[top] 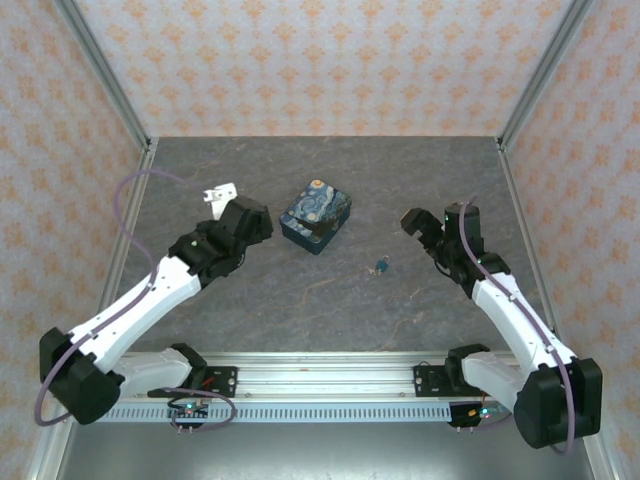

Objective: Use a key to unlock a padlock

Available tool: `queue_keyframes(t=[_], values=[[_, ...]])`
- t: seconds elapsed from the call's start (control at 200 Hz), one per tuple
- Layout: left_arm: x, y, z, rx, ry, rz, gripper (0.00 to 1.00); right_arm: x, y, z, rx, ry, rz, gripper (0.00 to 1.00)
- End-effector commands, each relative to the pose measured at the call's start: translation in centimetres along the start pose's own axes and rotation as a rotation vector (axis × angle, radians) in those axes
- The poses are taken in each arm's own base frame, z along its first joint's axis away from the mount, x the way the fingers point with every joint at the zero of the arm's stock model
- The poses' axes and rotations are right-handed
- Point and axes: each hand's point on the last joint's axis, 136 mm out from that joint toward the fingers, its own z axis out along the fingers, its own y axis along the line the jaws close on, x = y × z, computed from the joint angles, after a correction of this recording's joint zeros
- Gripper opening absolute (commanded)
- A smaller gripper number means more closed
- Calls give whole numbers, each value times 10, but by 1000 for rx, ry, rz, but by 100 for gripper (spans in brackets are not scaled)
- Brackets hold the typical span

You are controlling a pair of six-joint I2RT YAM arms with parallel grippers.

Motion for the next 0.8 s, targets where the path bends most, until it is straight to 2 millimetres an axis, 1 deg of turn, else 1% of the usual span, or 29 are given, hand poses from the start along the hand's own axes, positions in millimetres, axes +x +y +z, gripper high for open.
queue_keyframes(t=[0.0, 0.05, 0.095, 0.195, 0.28, 0.35, 0.445, 0.561, 0.631, 0.686, 0.721, 0.741, 0.791], values=[[-32, 53, -10, -257, -233, 85, 100, -31, -27, -11, 182, -148, -65, 99], [-32, 61, -9, -274, -270, 117, 100, -42, -30, -13, 214, -202, -79, 99], [-34, 71, -8, -292, -294, 108, 100, -50, -33, -14, 232, -250, -91, 99], [-29, 92, 2, -304, -281, 95, 100, -68, -40, -15, 267, -373, -128, 99], [-26, 97, 13, -296, -309, 143, 100, -83, -46, -20, 302, -491, -158, 99], [-25, 101, 23, -333, -333, 200, 100, -93, -51, -25, 339, -571, -195, 99], [-20, 106, 43, -332, -354, 194, 100, -104, -55, -31, 378, -664, -237, 99], [-11, 115, 68, -329, -346, 118, 100, -109, -62, -21, 433, -671, -302, 99], [-3, 116, 86, -309, -328, 82, 100, -110, -71, -13, 467, -666, -308, 99], [2, 123, 97, -359, -318, 55, 100, -110, -80, -8, 493, -674, -304, 99], [7, 124, 103, -377, -302, 72, 100, -111, -84, -8, 504, -682, -296, 99], [8, 125, 107, -386, -298, 78, 100, -109, -89, -1, 515, -665, -303, 99], [12, 126, 114, -408, -293, 84, 100, -107, -95, 5, 517, -654, -305, 99]])
